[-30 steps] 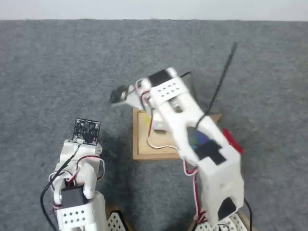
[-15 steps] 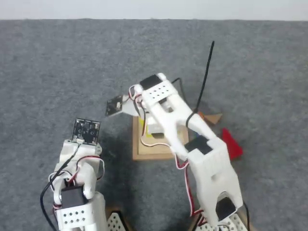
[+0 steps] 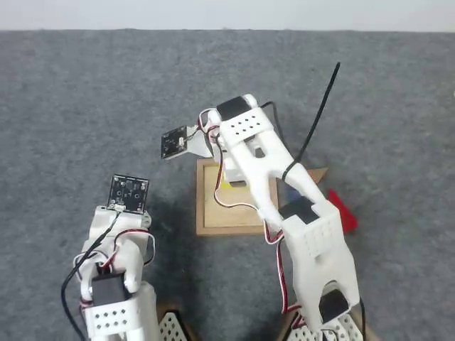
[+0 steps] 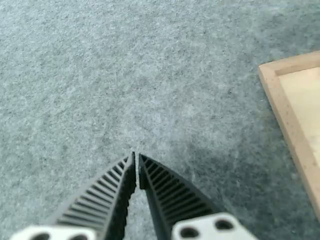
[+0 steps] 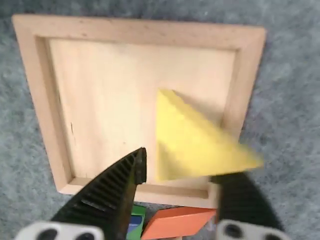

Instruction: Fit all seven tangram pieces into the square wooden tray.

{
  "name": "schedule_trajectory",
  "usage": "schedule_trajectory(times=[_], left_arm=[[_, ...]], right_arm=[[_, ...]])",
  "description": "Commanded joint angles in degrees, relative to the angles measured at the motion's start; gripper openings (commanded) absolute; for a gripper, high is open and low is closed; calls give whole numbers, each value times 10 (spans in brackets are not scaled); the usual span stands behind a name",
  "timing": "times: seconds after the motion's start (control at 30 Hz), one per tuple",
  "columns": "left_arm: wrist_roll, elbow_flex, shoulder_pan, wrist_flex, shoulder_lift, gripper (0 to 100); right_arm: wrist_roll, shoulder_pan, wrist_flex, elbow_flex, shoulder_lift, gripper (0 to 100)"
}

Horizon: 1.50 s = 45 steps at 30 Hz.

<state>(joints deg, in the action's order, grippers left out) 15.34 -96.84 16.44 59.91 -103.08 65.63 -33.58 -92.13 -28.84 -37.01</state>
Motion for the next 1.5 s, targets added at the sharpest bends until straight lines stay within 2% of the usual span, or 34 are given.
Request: schedule_trajectory(times=[0.0, 0.13, 0.3, 0.5, 0.67, 0.83, 0.97, 1.17, 1.27, 1.47], left_arm=[[8, 4, 4, 4, -7, 12], [8, 4, 4, 4, -7, 12], [8, 4, 4, 4, -7, 12], [8, 4, 4, 4, -7, 12], [8, 4, 4, 4, -7, 12], [8, 4, 4, 4, -7, 12], [8, 4, 4, 4, -7, 12], [8, 4, 4, 4, -7, 12], [8, 4, 4, 4, -7, 12], [8, 4, 4, 4, -7, 12]], right_arm=[[-8, 6, -2, -29, 10, 307], [-18, 19, -9, -45, 15, 307], [-163, 50, -41, -69, 16, 307], [-250, 48, 4, -69, 22, 307], [-310, 51, 40, -60, 102, 307], [-354, 64, 15, -48, 184, 307], [-362, 73, 51, 47, 218, 307], [-372, 52, 276, 363, 374, 306], [-367, 50, 339, 494, 448, 306], [-344, 77, 359, 549, 411, 306]])
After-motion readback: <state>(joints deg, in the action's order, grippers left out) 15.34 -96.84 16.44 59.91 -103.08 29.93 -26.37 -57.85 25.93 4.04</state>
